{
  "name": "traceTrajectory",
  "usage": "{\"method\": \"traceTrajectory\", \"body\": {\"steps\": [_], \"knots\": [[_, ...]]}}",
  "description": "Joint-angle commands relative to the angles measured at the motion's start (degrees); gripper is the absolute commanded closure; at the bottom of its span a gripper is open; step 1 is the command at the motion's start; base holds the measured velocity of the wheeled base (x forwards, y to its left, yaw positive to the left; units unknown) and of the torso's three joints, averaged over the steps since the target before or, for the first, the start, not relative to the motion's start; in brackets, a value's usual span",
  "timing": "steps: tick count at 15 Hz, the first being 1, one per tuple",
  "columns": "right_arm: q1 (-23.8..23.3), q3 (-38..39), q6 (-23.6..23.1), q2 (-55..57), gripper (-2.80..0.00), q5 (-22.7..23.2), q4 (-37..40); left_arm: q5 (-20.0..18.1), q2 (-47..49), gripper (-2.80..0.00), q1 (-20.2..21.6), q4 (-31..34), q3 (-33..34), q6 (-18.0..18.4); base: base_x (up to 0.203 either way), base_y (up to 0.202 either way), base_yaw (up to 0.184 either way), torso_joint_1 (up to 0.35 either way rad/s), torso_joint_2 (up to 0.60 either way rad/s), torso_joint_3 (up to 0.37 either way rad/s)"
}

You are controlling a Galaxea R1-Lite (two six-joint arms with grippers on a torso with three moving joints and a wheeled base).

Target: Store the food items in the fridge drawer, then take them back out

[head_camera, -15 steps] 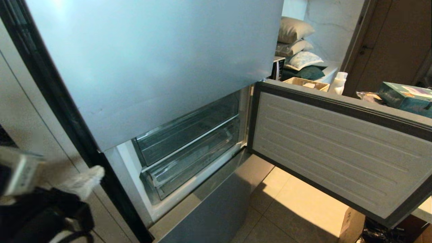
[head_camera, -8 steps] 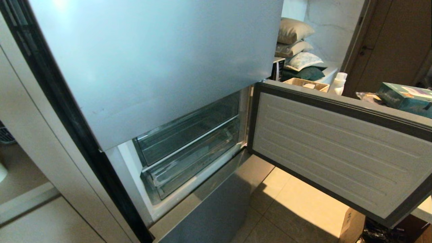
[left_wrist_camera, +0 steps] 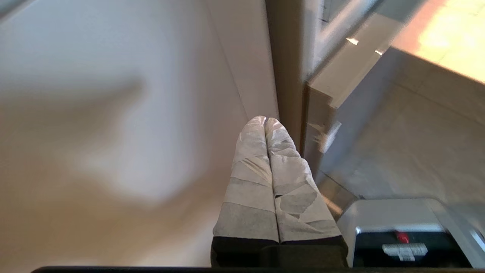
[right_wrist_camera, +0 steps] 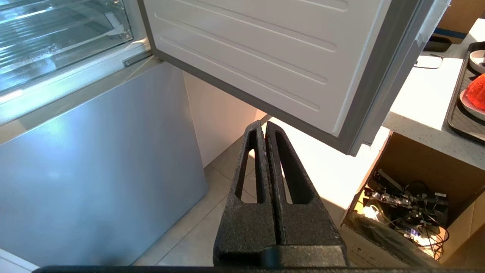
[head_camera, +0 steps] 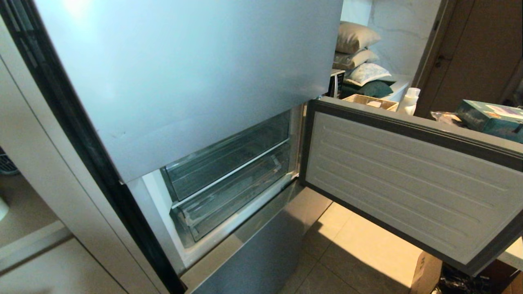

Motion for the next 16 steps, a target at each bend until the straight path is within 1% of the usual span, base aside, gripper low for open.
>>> {"method": "traceTrajectory", "body": {"steps": [1,2,3,4,5,6,7,8,9,10,14,15,16], "knots": [[0.00,0.00,0.00,0.01,0.00,0.00,-0.04,-0.03,1.75,0.00,-8.62,0.15,0.06,-1.42,0.000,0.000,0.000,0.000,0.00,0.000],[0.00,0.00,0.00,0.00,0.00,0.00,-0.04,0.40,0.63,0.00,-14.16,0.17,0.24,-3.75,0.000,0.000,0.000,0.000,0.00,0.000],[0.00,0.00,0.00,0.00,0.00,0.00,-0.04,1.73,-1.90,0.00,-17.40,-0.29,0.61,-6.37,0.000,0.000,0.000,0.000,0.00,0.000],[0.00,0.00,0.00,0.00,0.00,0.00,-0.02,3.23,-3.50,0.00,-18.53,-1.22,1.06,-10.48,0.000,0.000,0.000,0.000,0.00,0.000],[0.00,0.07,0.17,0.08,0.00,0.00,-0.10,4.06,-3.50,0.00,-18.40,-2.01,1.32,-14.42,0.000,0.000,0.000,0.000,0.00,0.000],[0.00,0.09,0.34,0.06,0.00,0.00,-0.22,4.19,-3.44,0.00,-16.54,-2.07,1.35,-14.57,0.000,0.000,0.000,0.000,0.00,0.000],[0.00,0.09,0.02,0.01,0.00,0.00,-0.13,4.09,-3.03,0.00,-12.69,-2.05,1.35,-13.47,0.000,0.000,0.000,0.000,0.00,0.000],[0.00,0.00,0.00,0.09,0.00,0.00,-0.04,3.61,-2.41,0.00,-9.60,-2.07,1.39,-11.32,0.000,0.000,0.000,0.000,0.00,0.000],[0.00,0.00,0.09,0.09,0.00,0.00,-0.04,3.31,-3.00,0.00,-8.60,-2.08,1.41,-9.85,0.000,0.000,0.000,0.000,0.00,0.000],[0.00,0.02,0.09,0.06,0.00,0.00,-0.04,3.15,-5.09,0.00,-8.94,-2.09,1.42,-8.84,0.000,0.000,0.000,0.000,0.00,0.000],[0.00,0.00,0.00,0.00,0.00,0.00,0.05,1.82,-18.57,0.00,-11.53,-2.07,1.43,-7.73,0.000,0.000,0.000,0.000,0.00,0.000],[0.00,0.04,0.08,0.05,0.00,0.00,-0.04,1.83,-19.75,0.00,-11.79,-2.03,1.43,-8.01,0.000,0.000,0.000,0.000,0.00,0.000],[0.00,0.09,0.18,0.09,0.00,0.00,-0.13,2.34,-19.69,0.00,-11.94,-2.00,1.43,-9.28,0.000,0.000,0.000,0.000,0.00,0.000]]}}
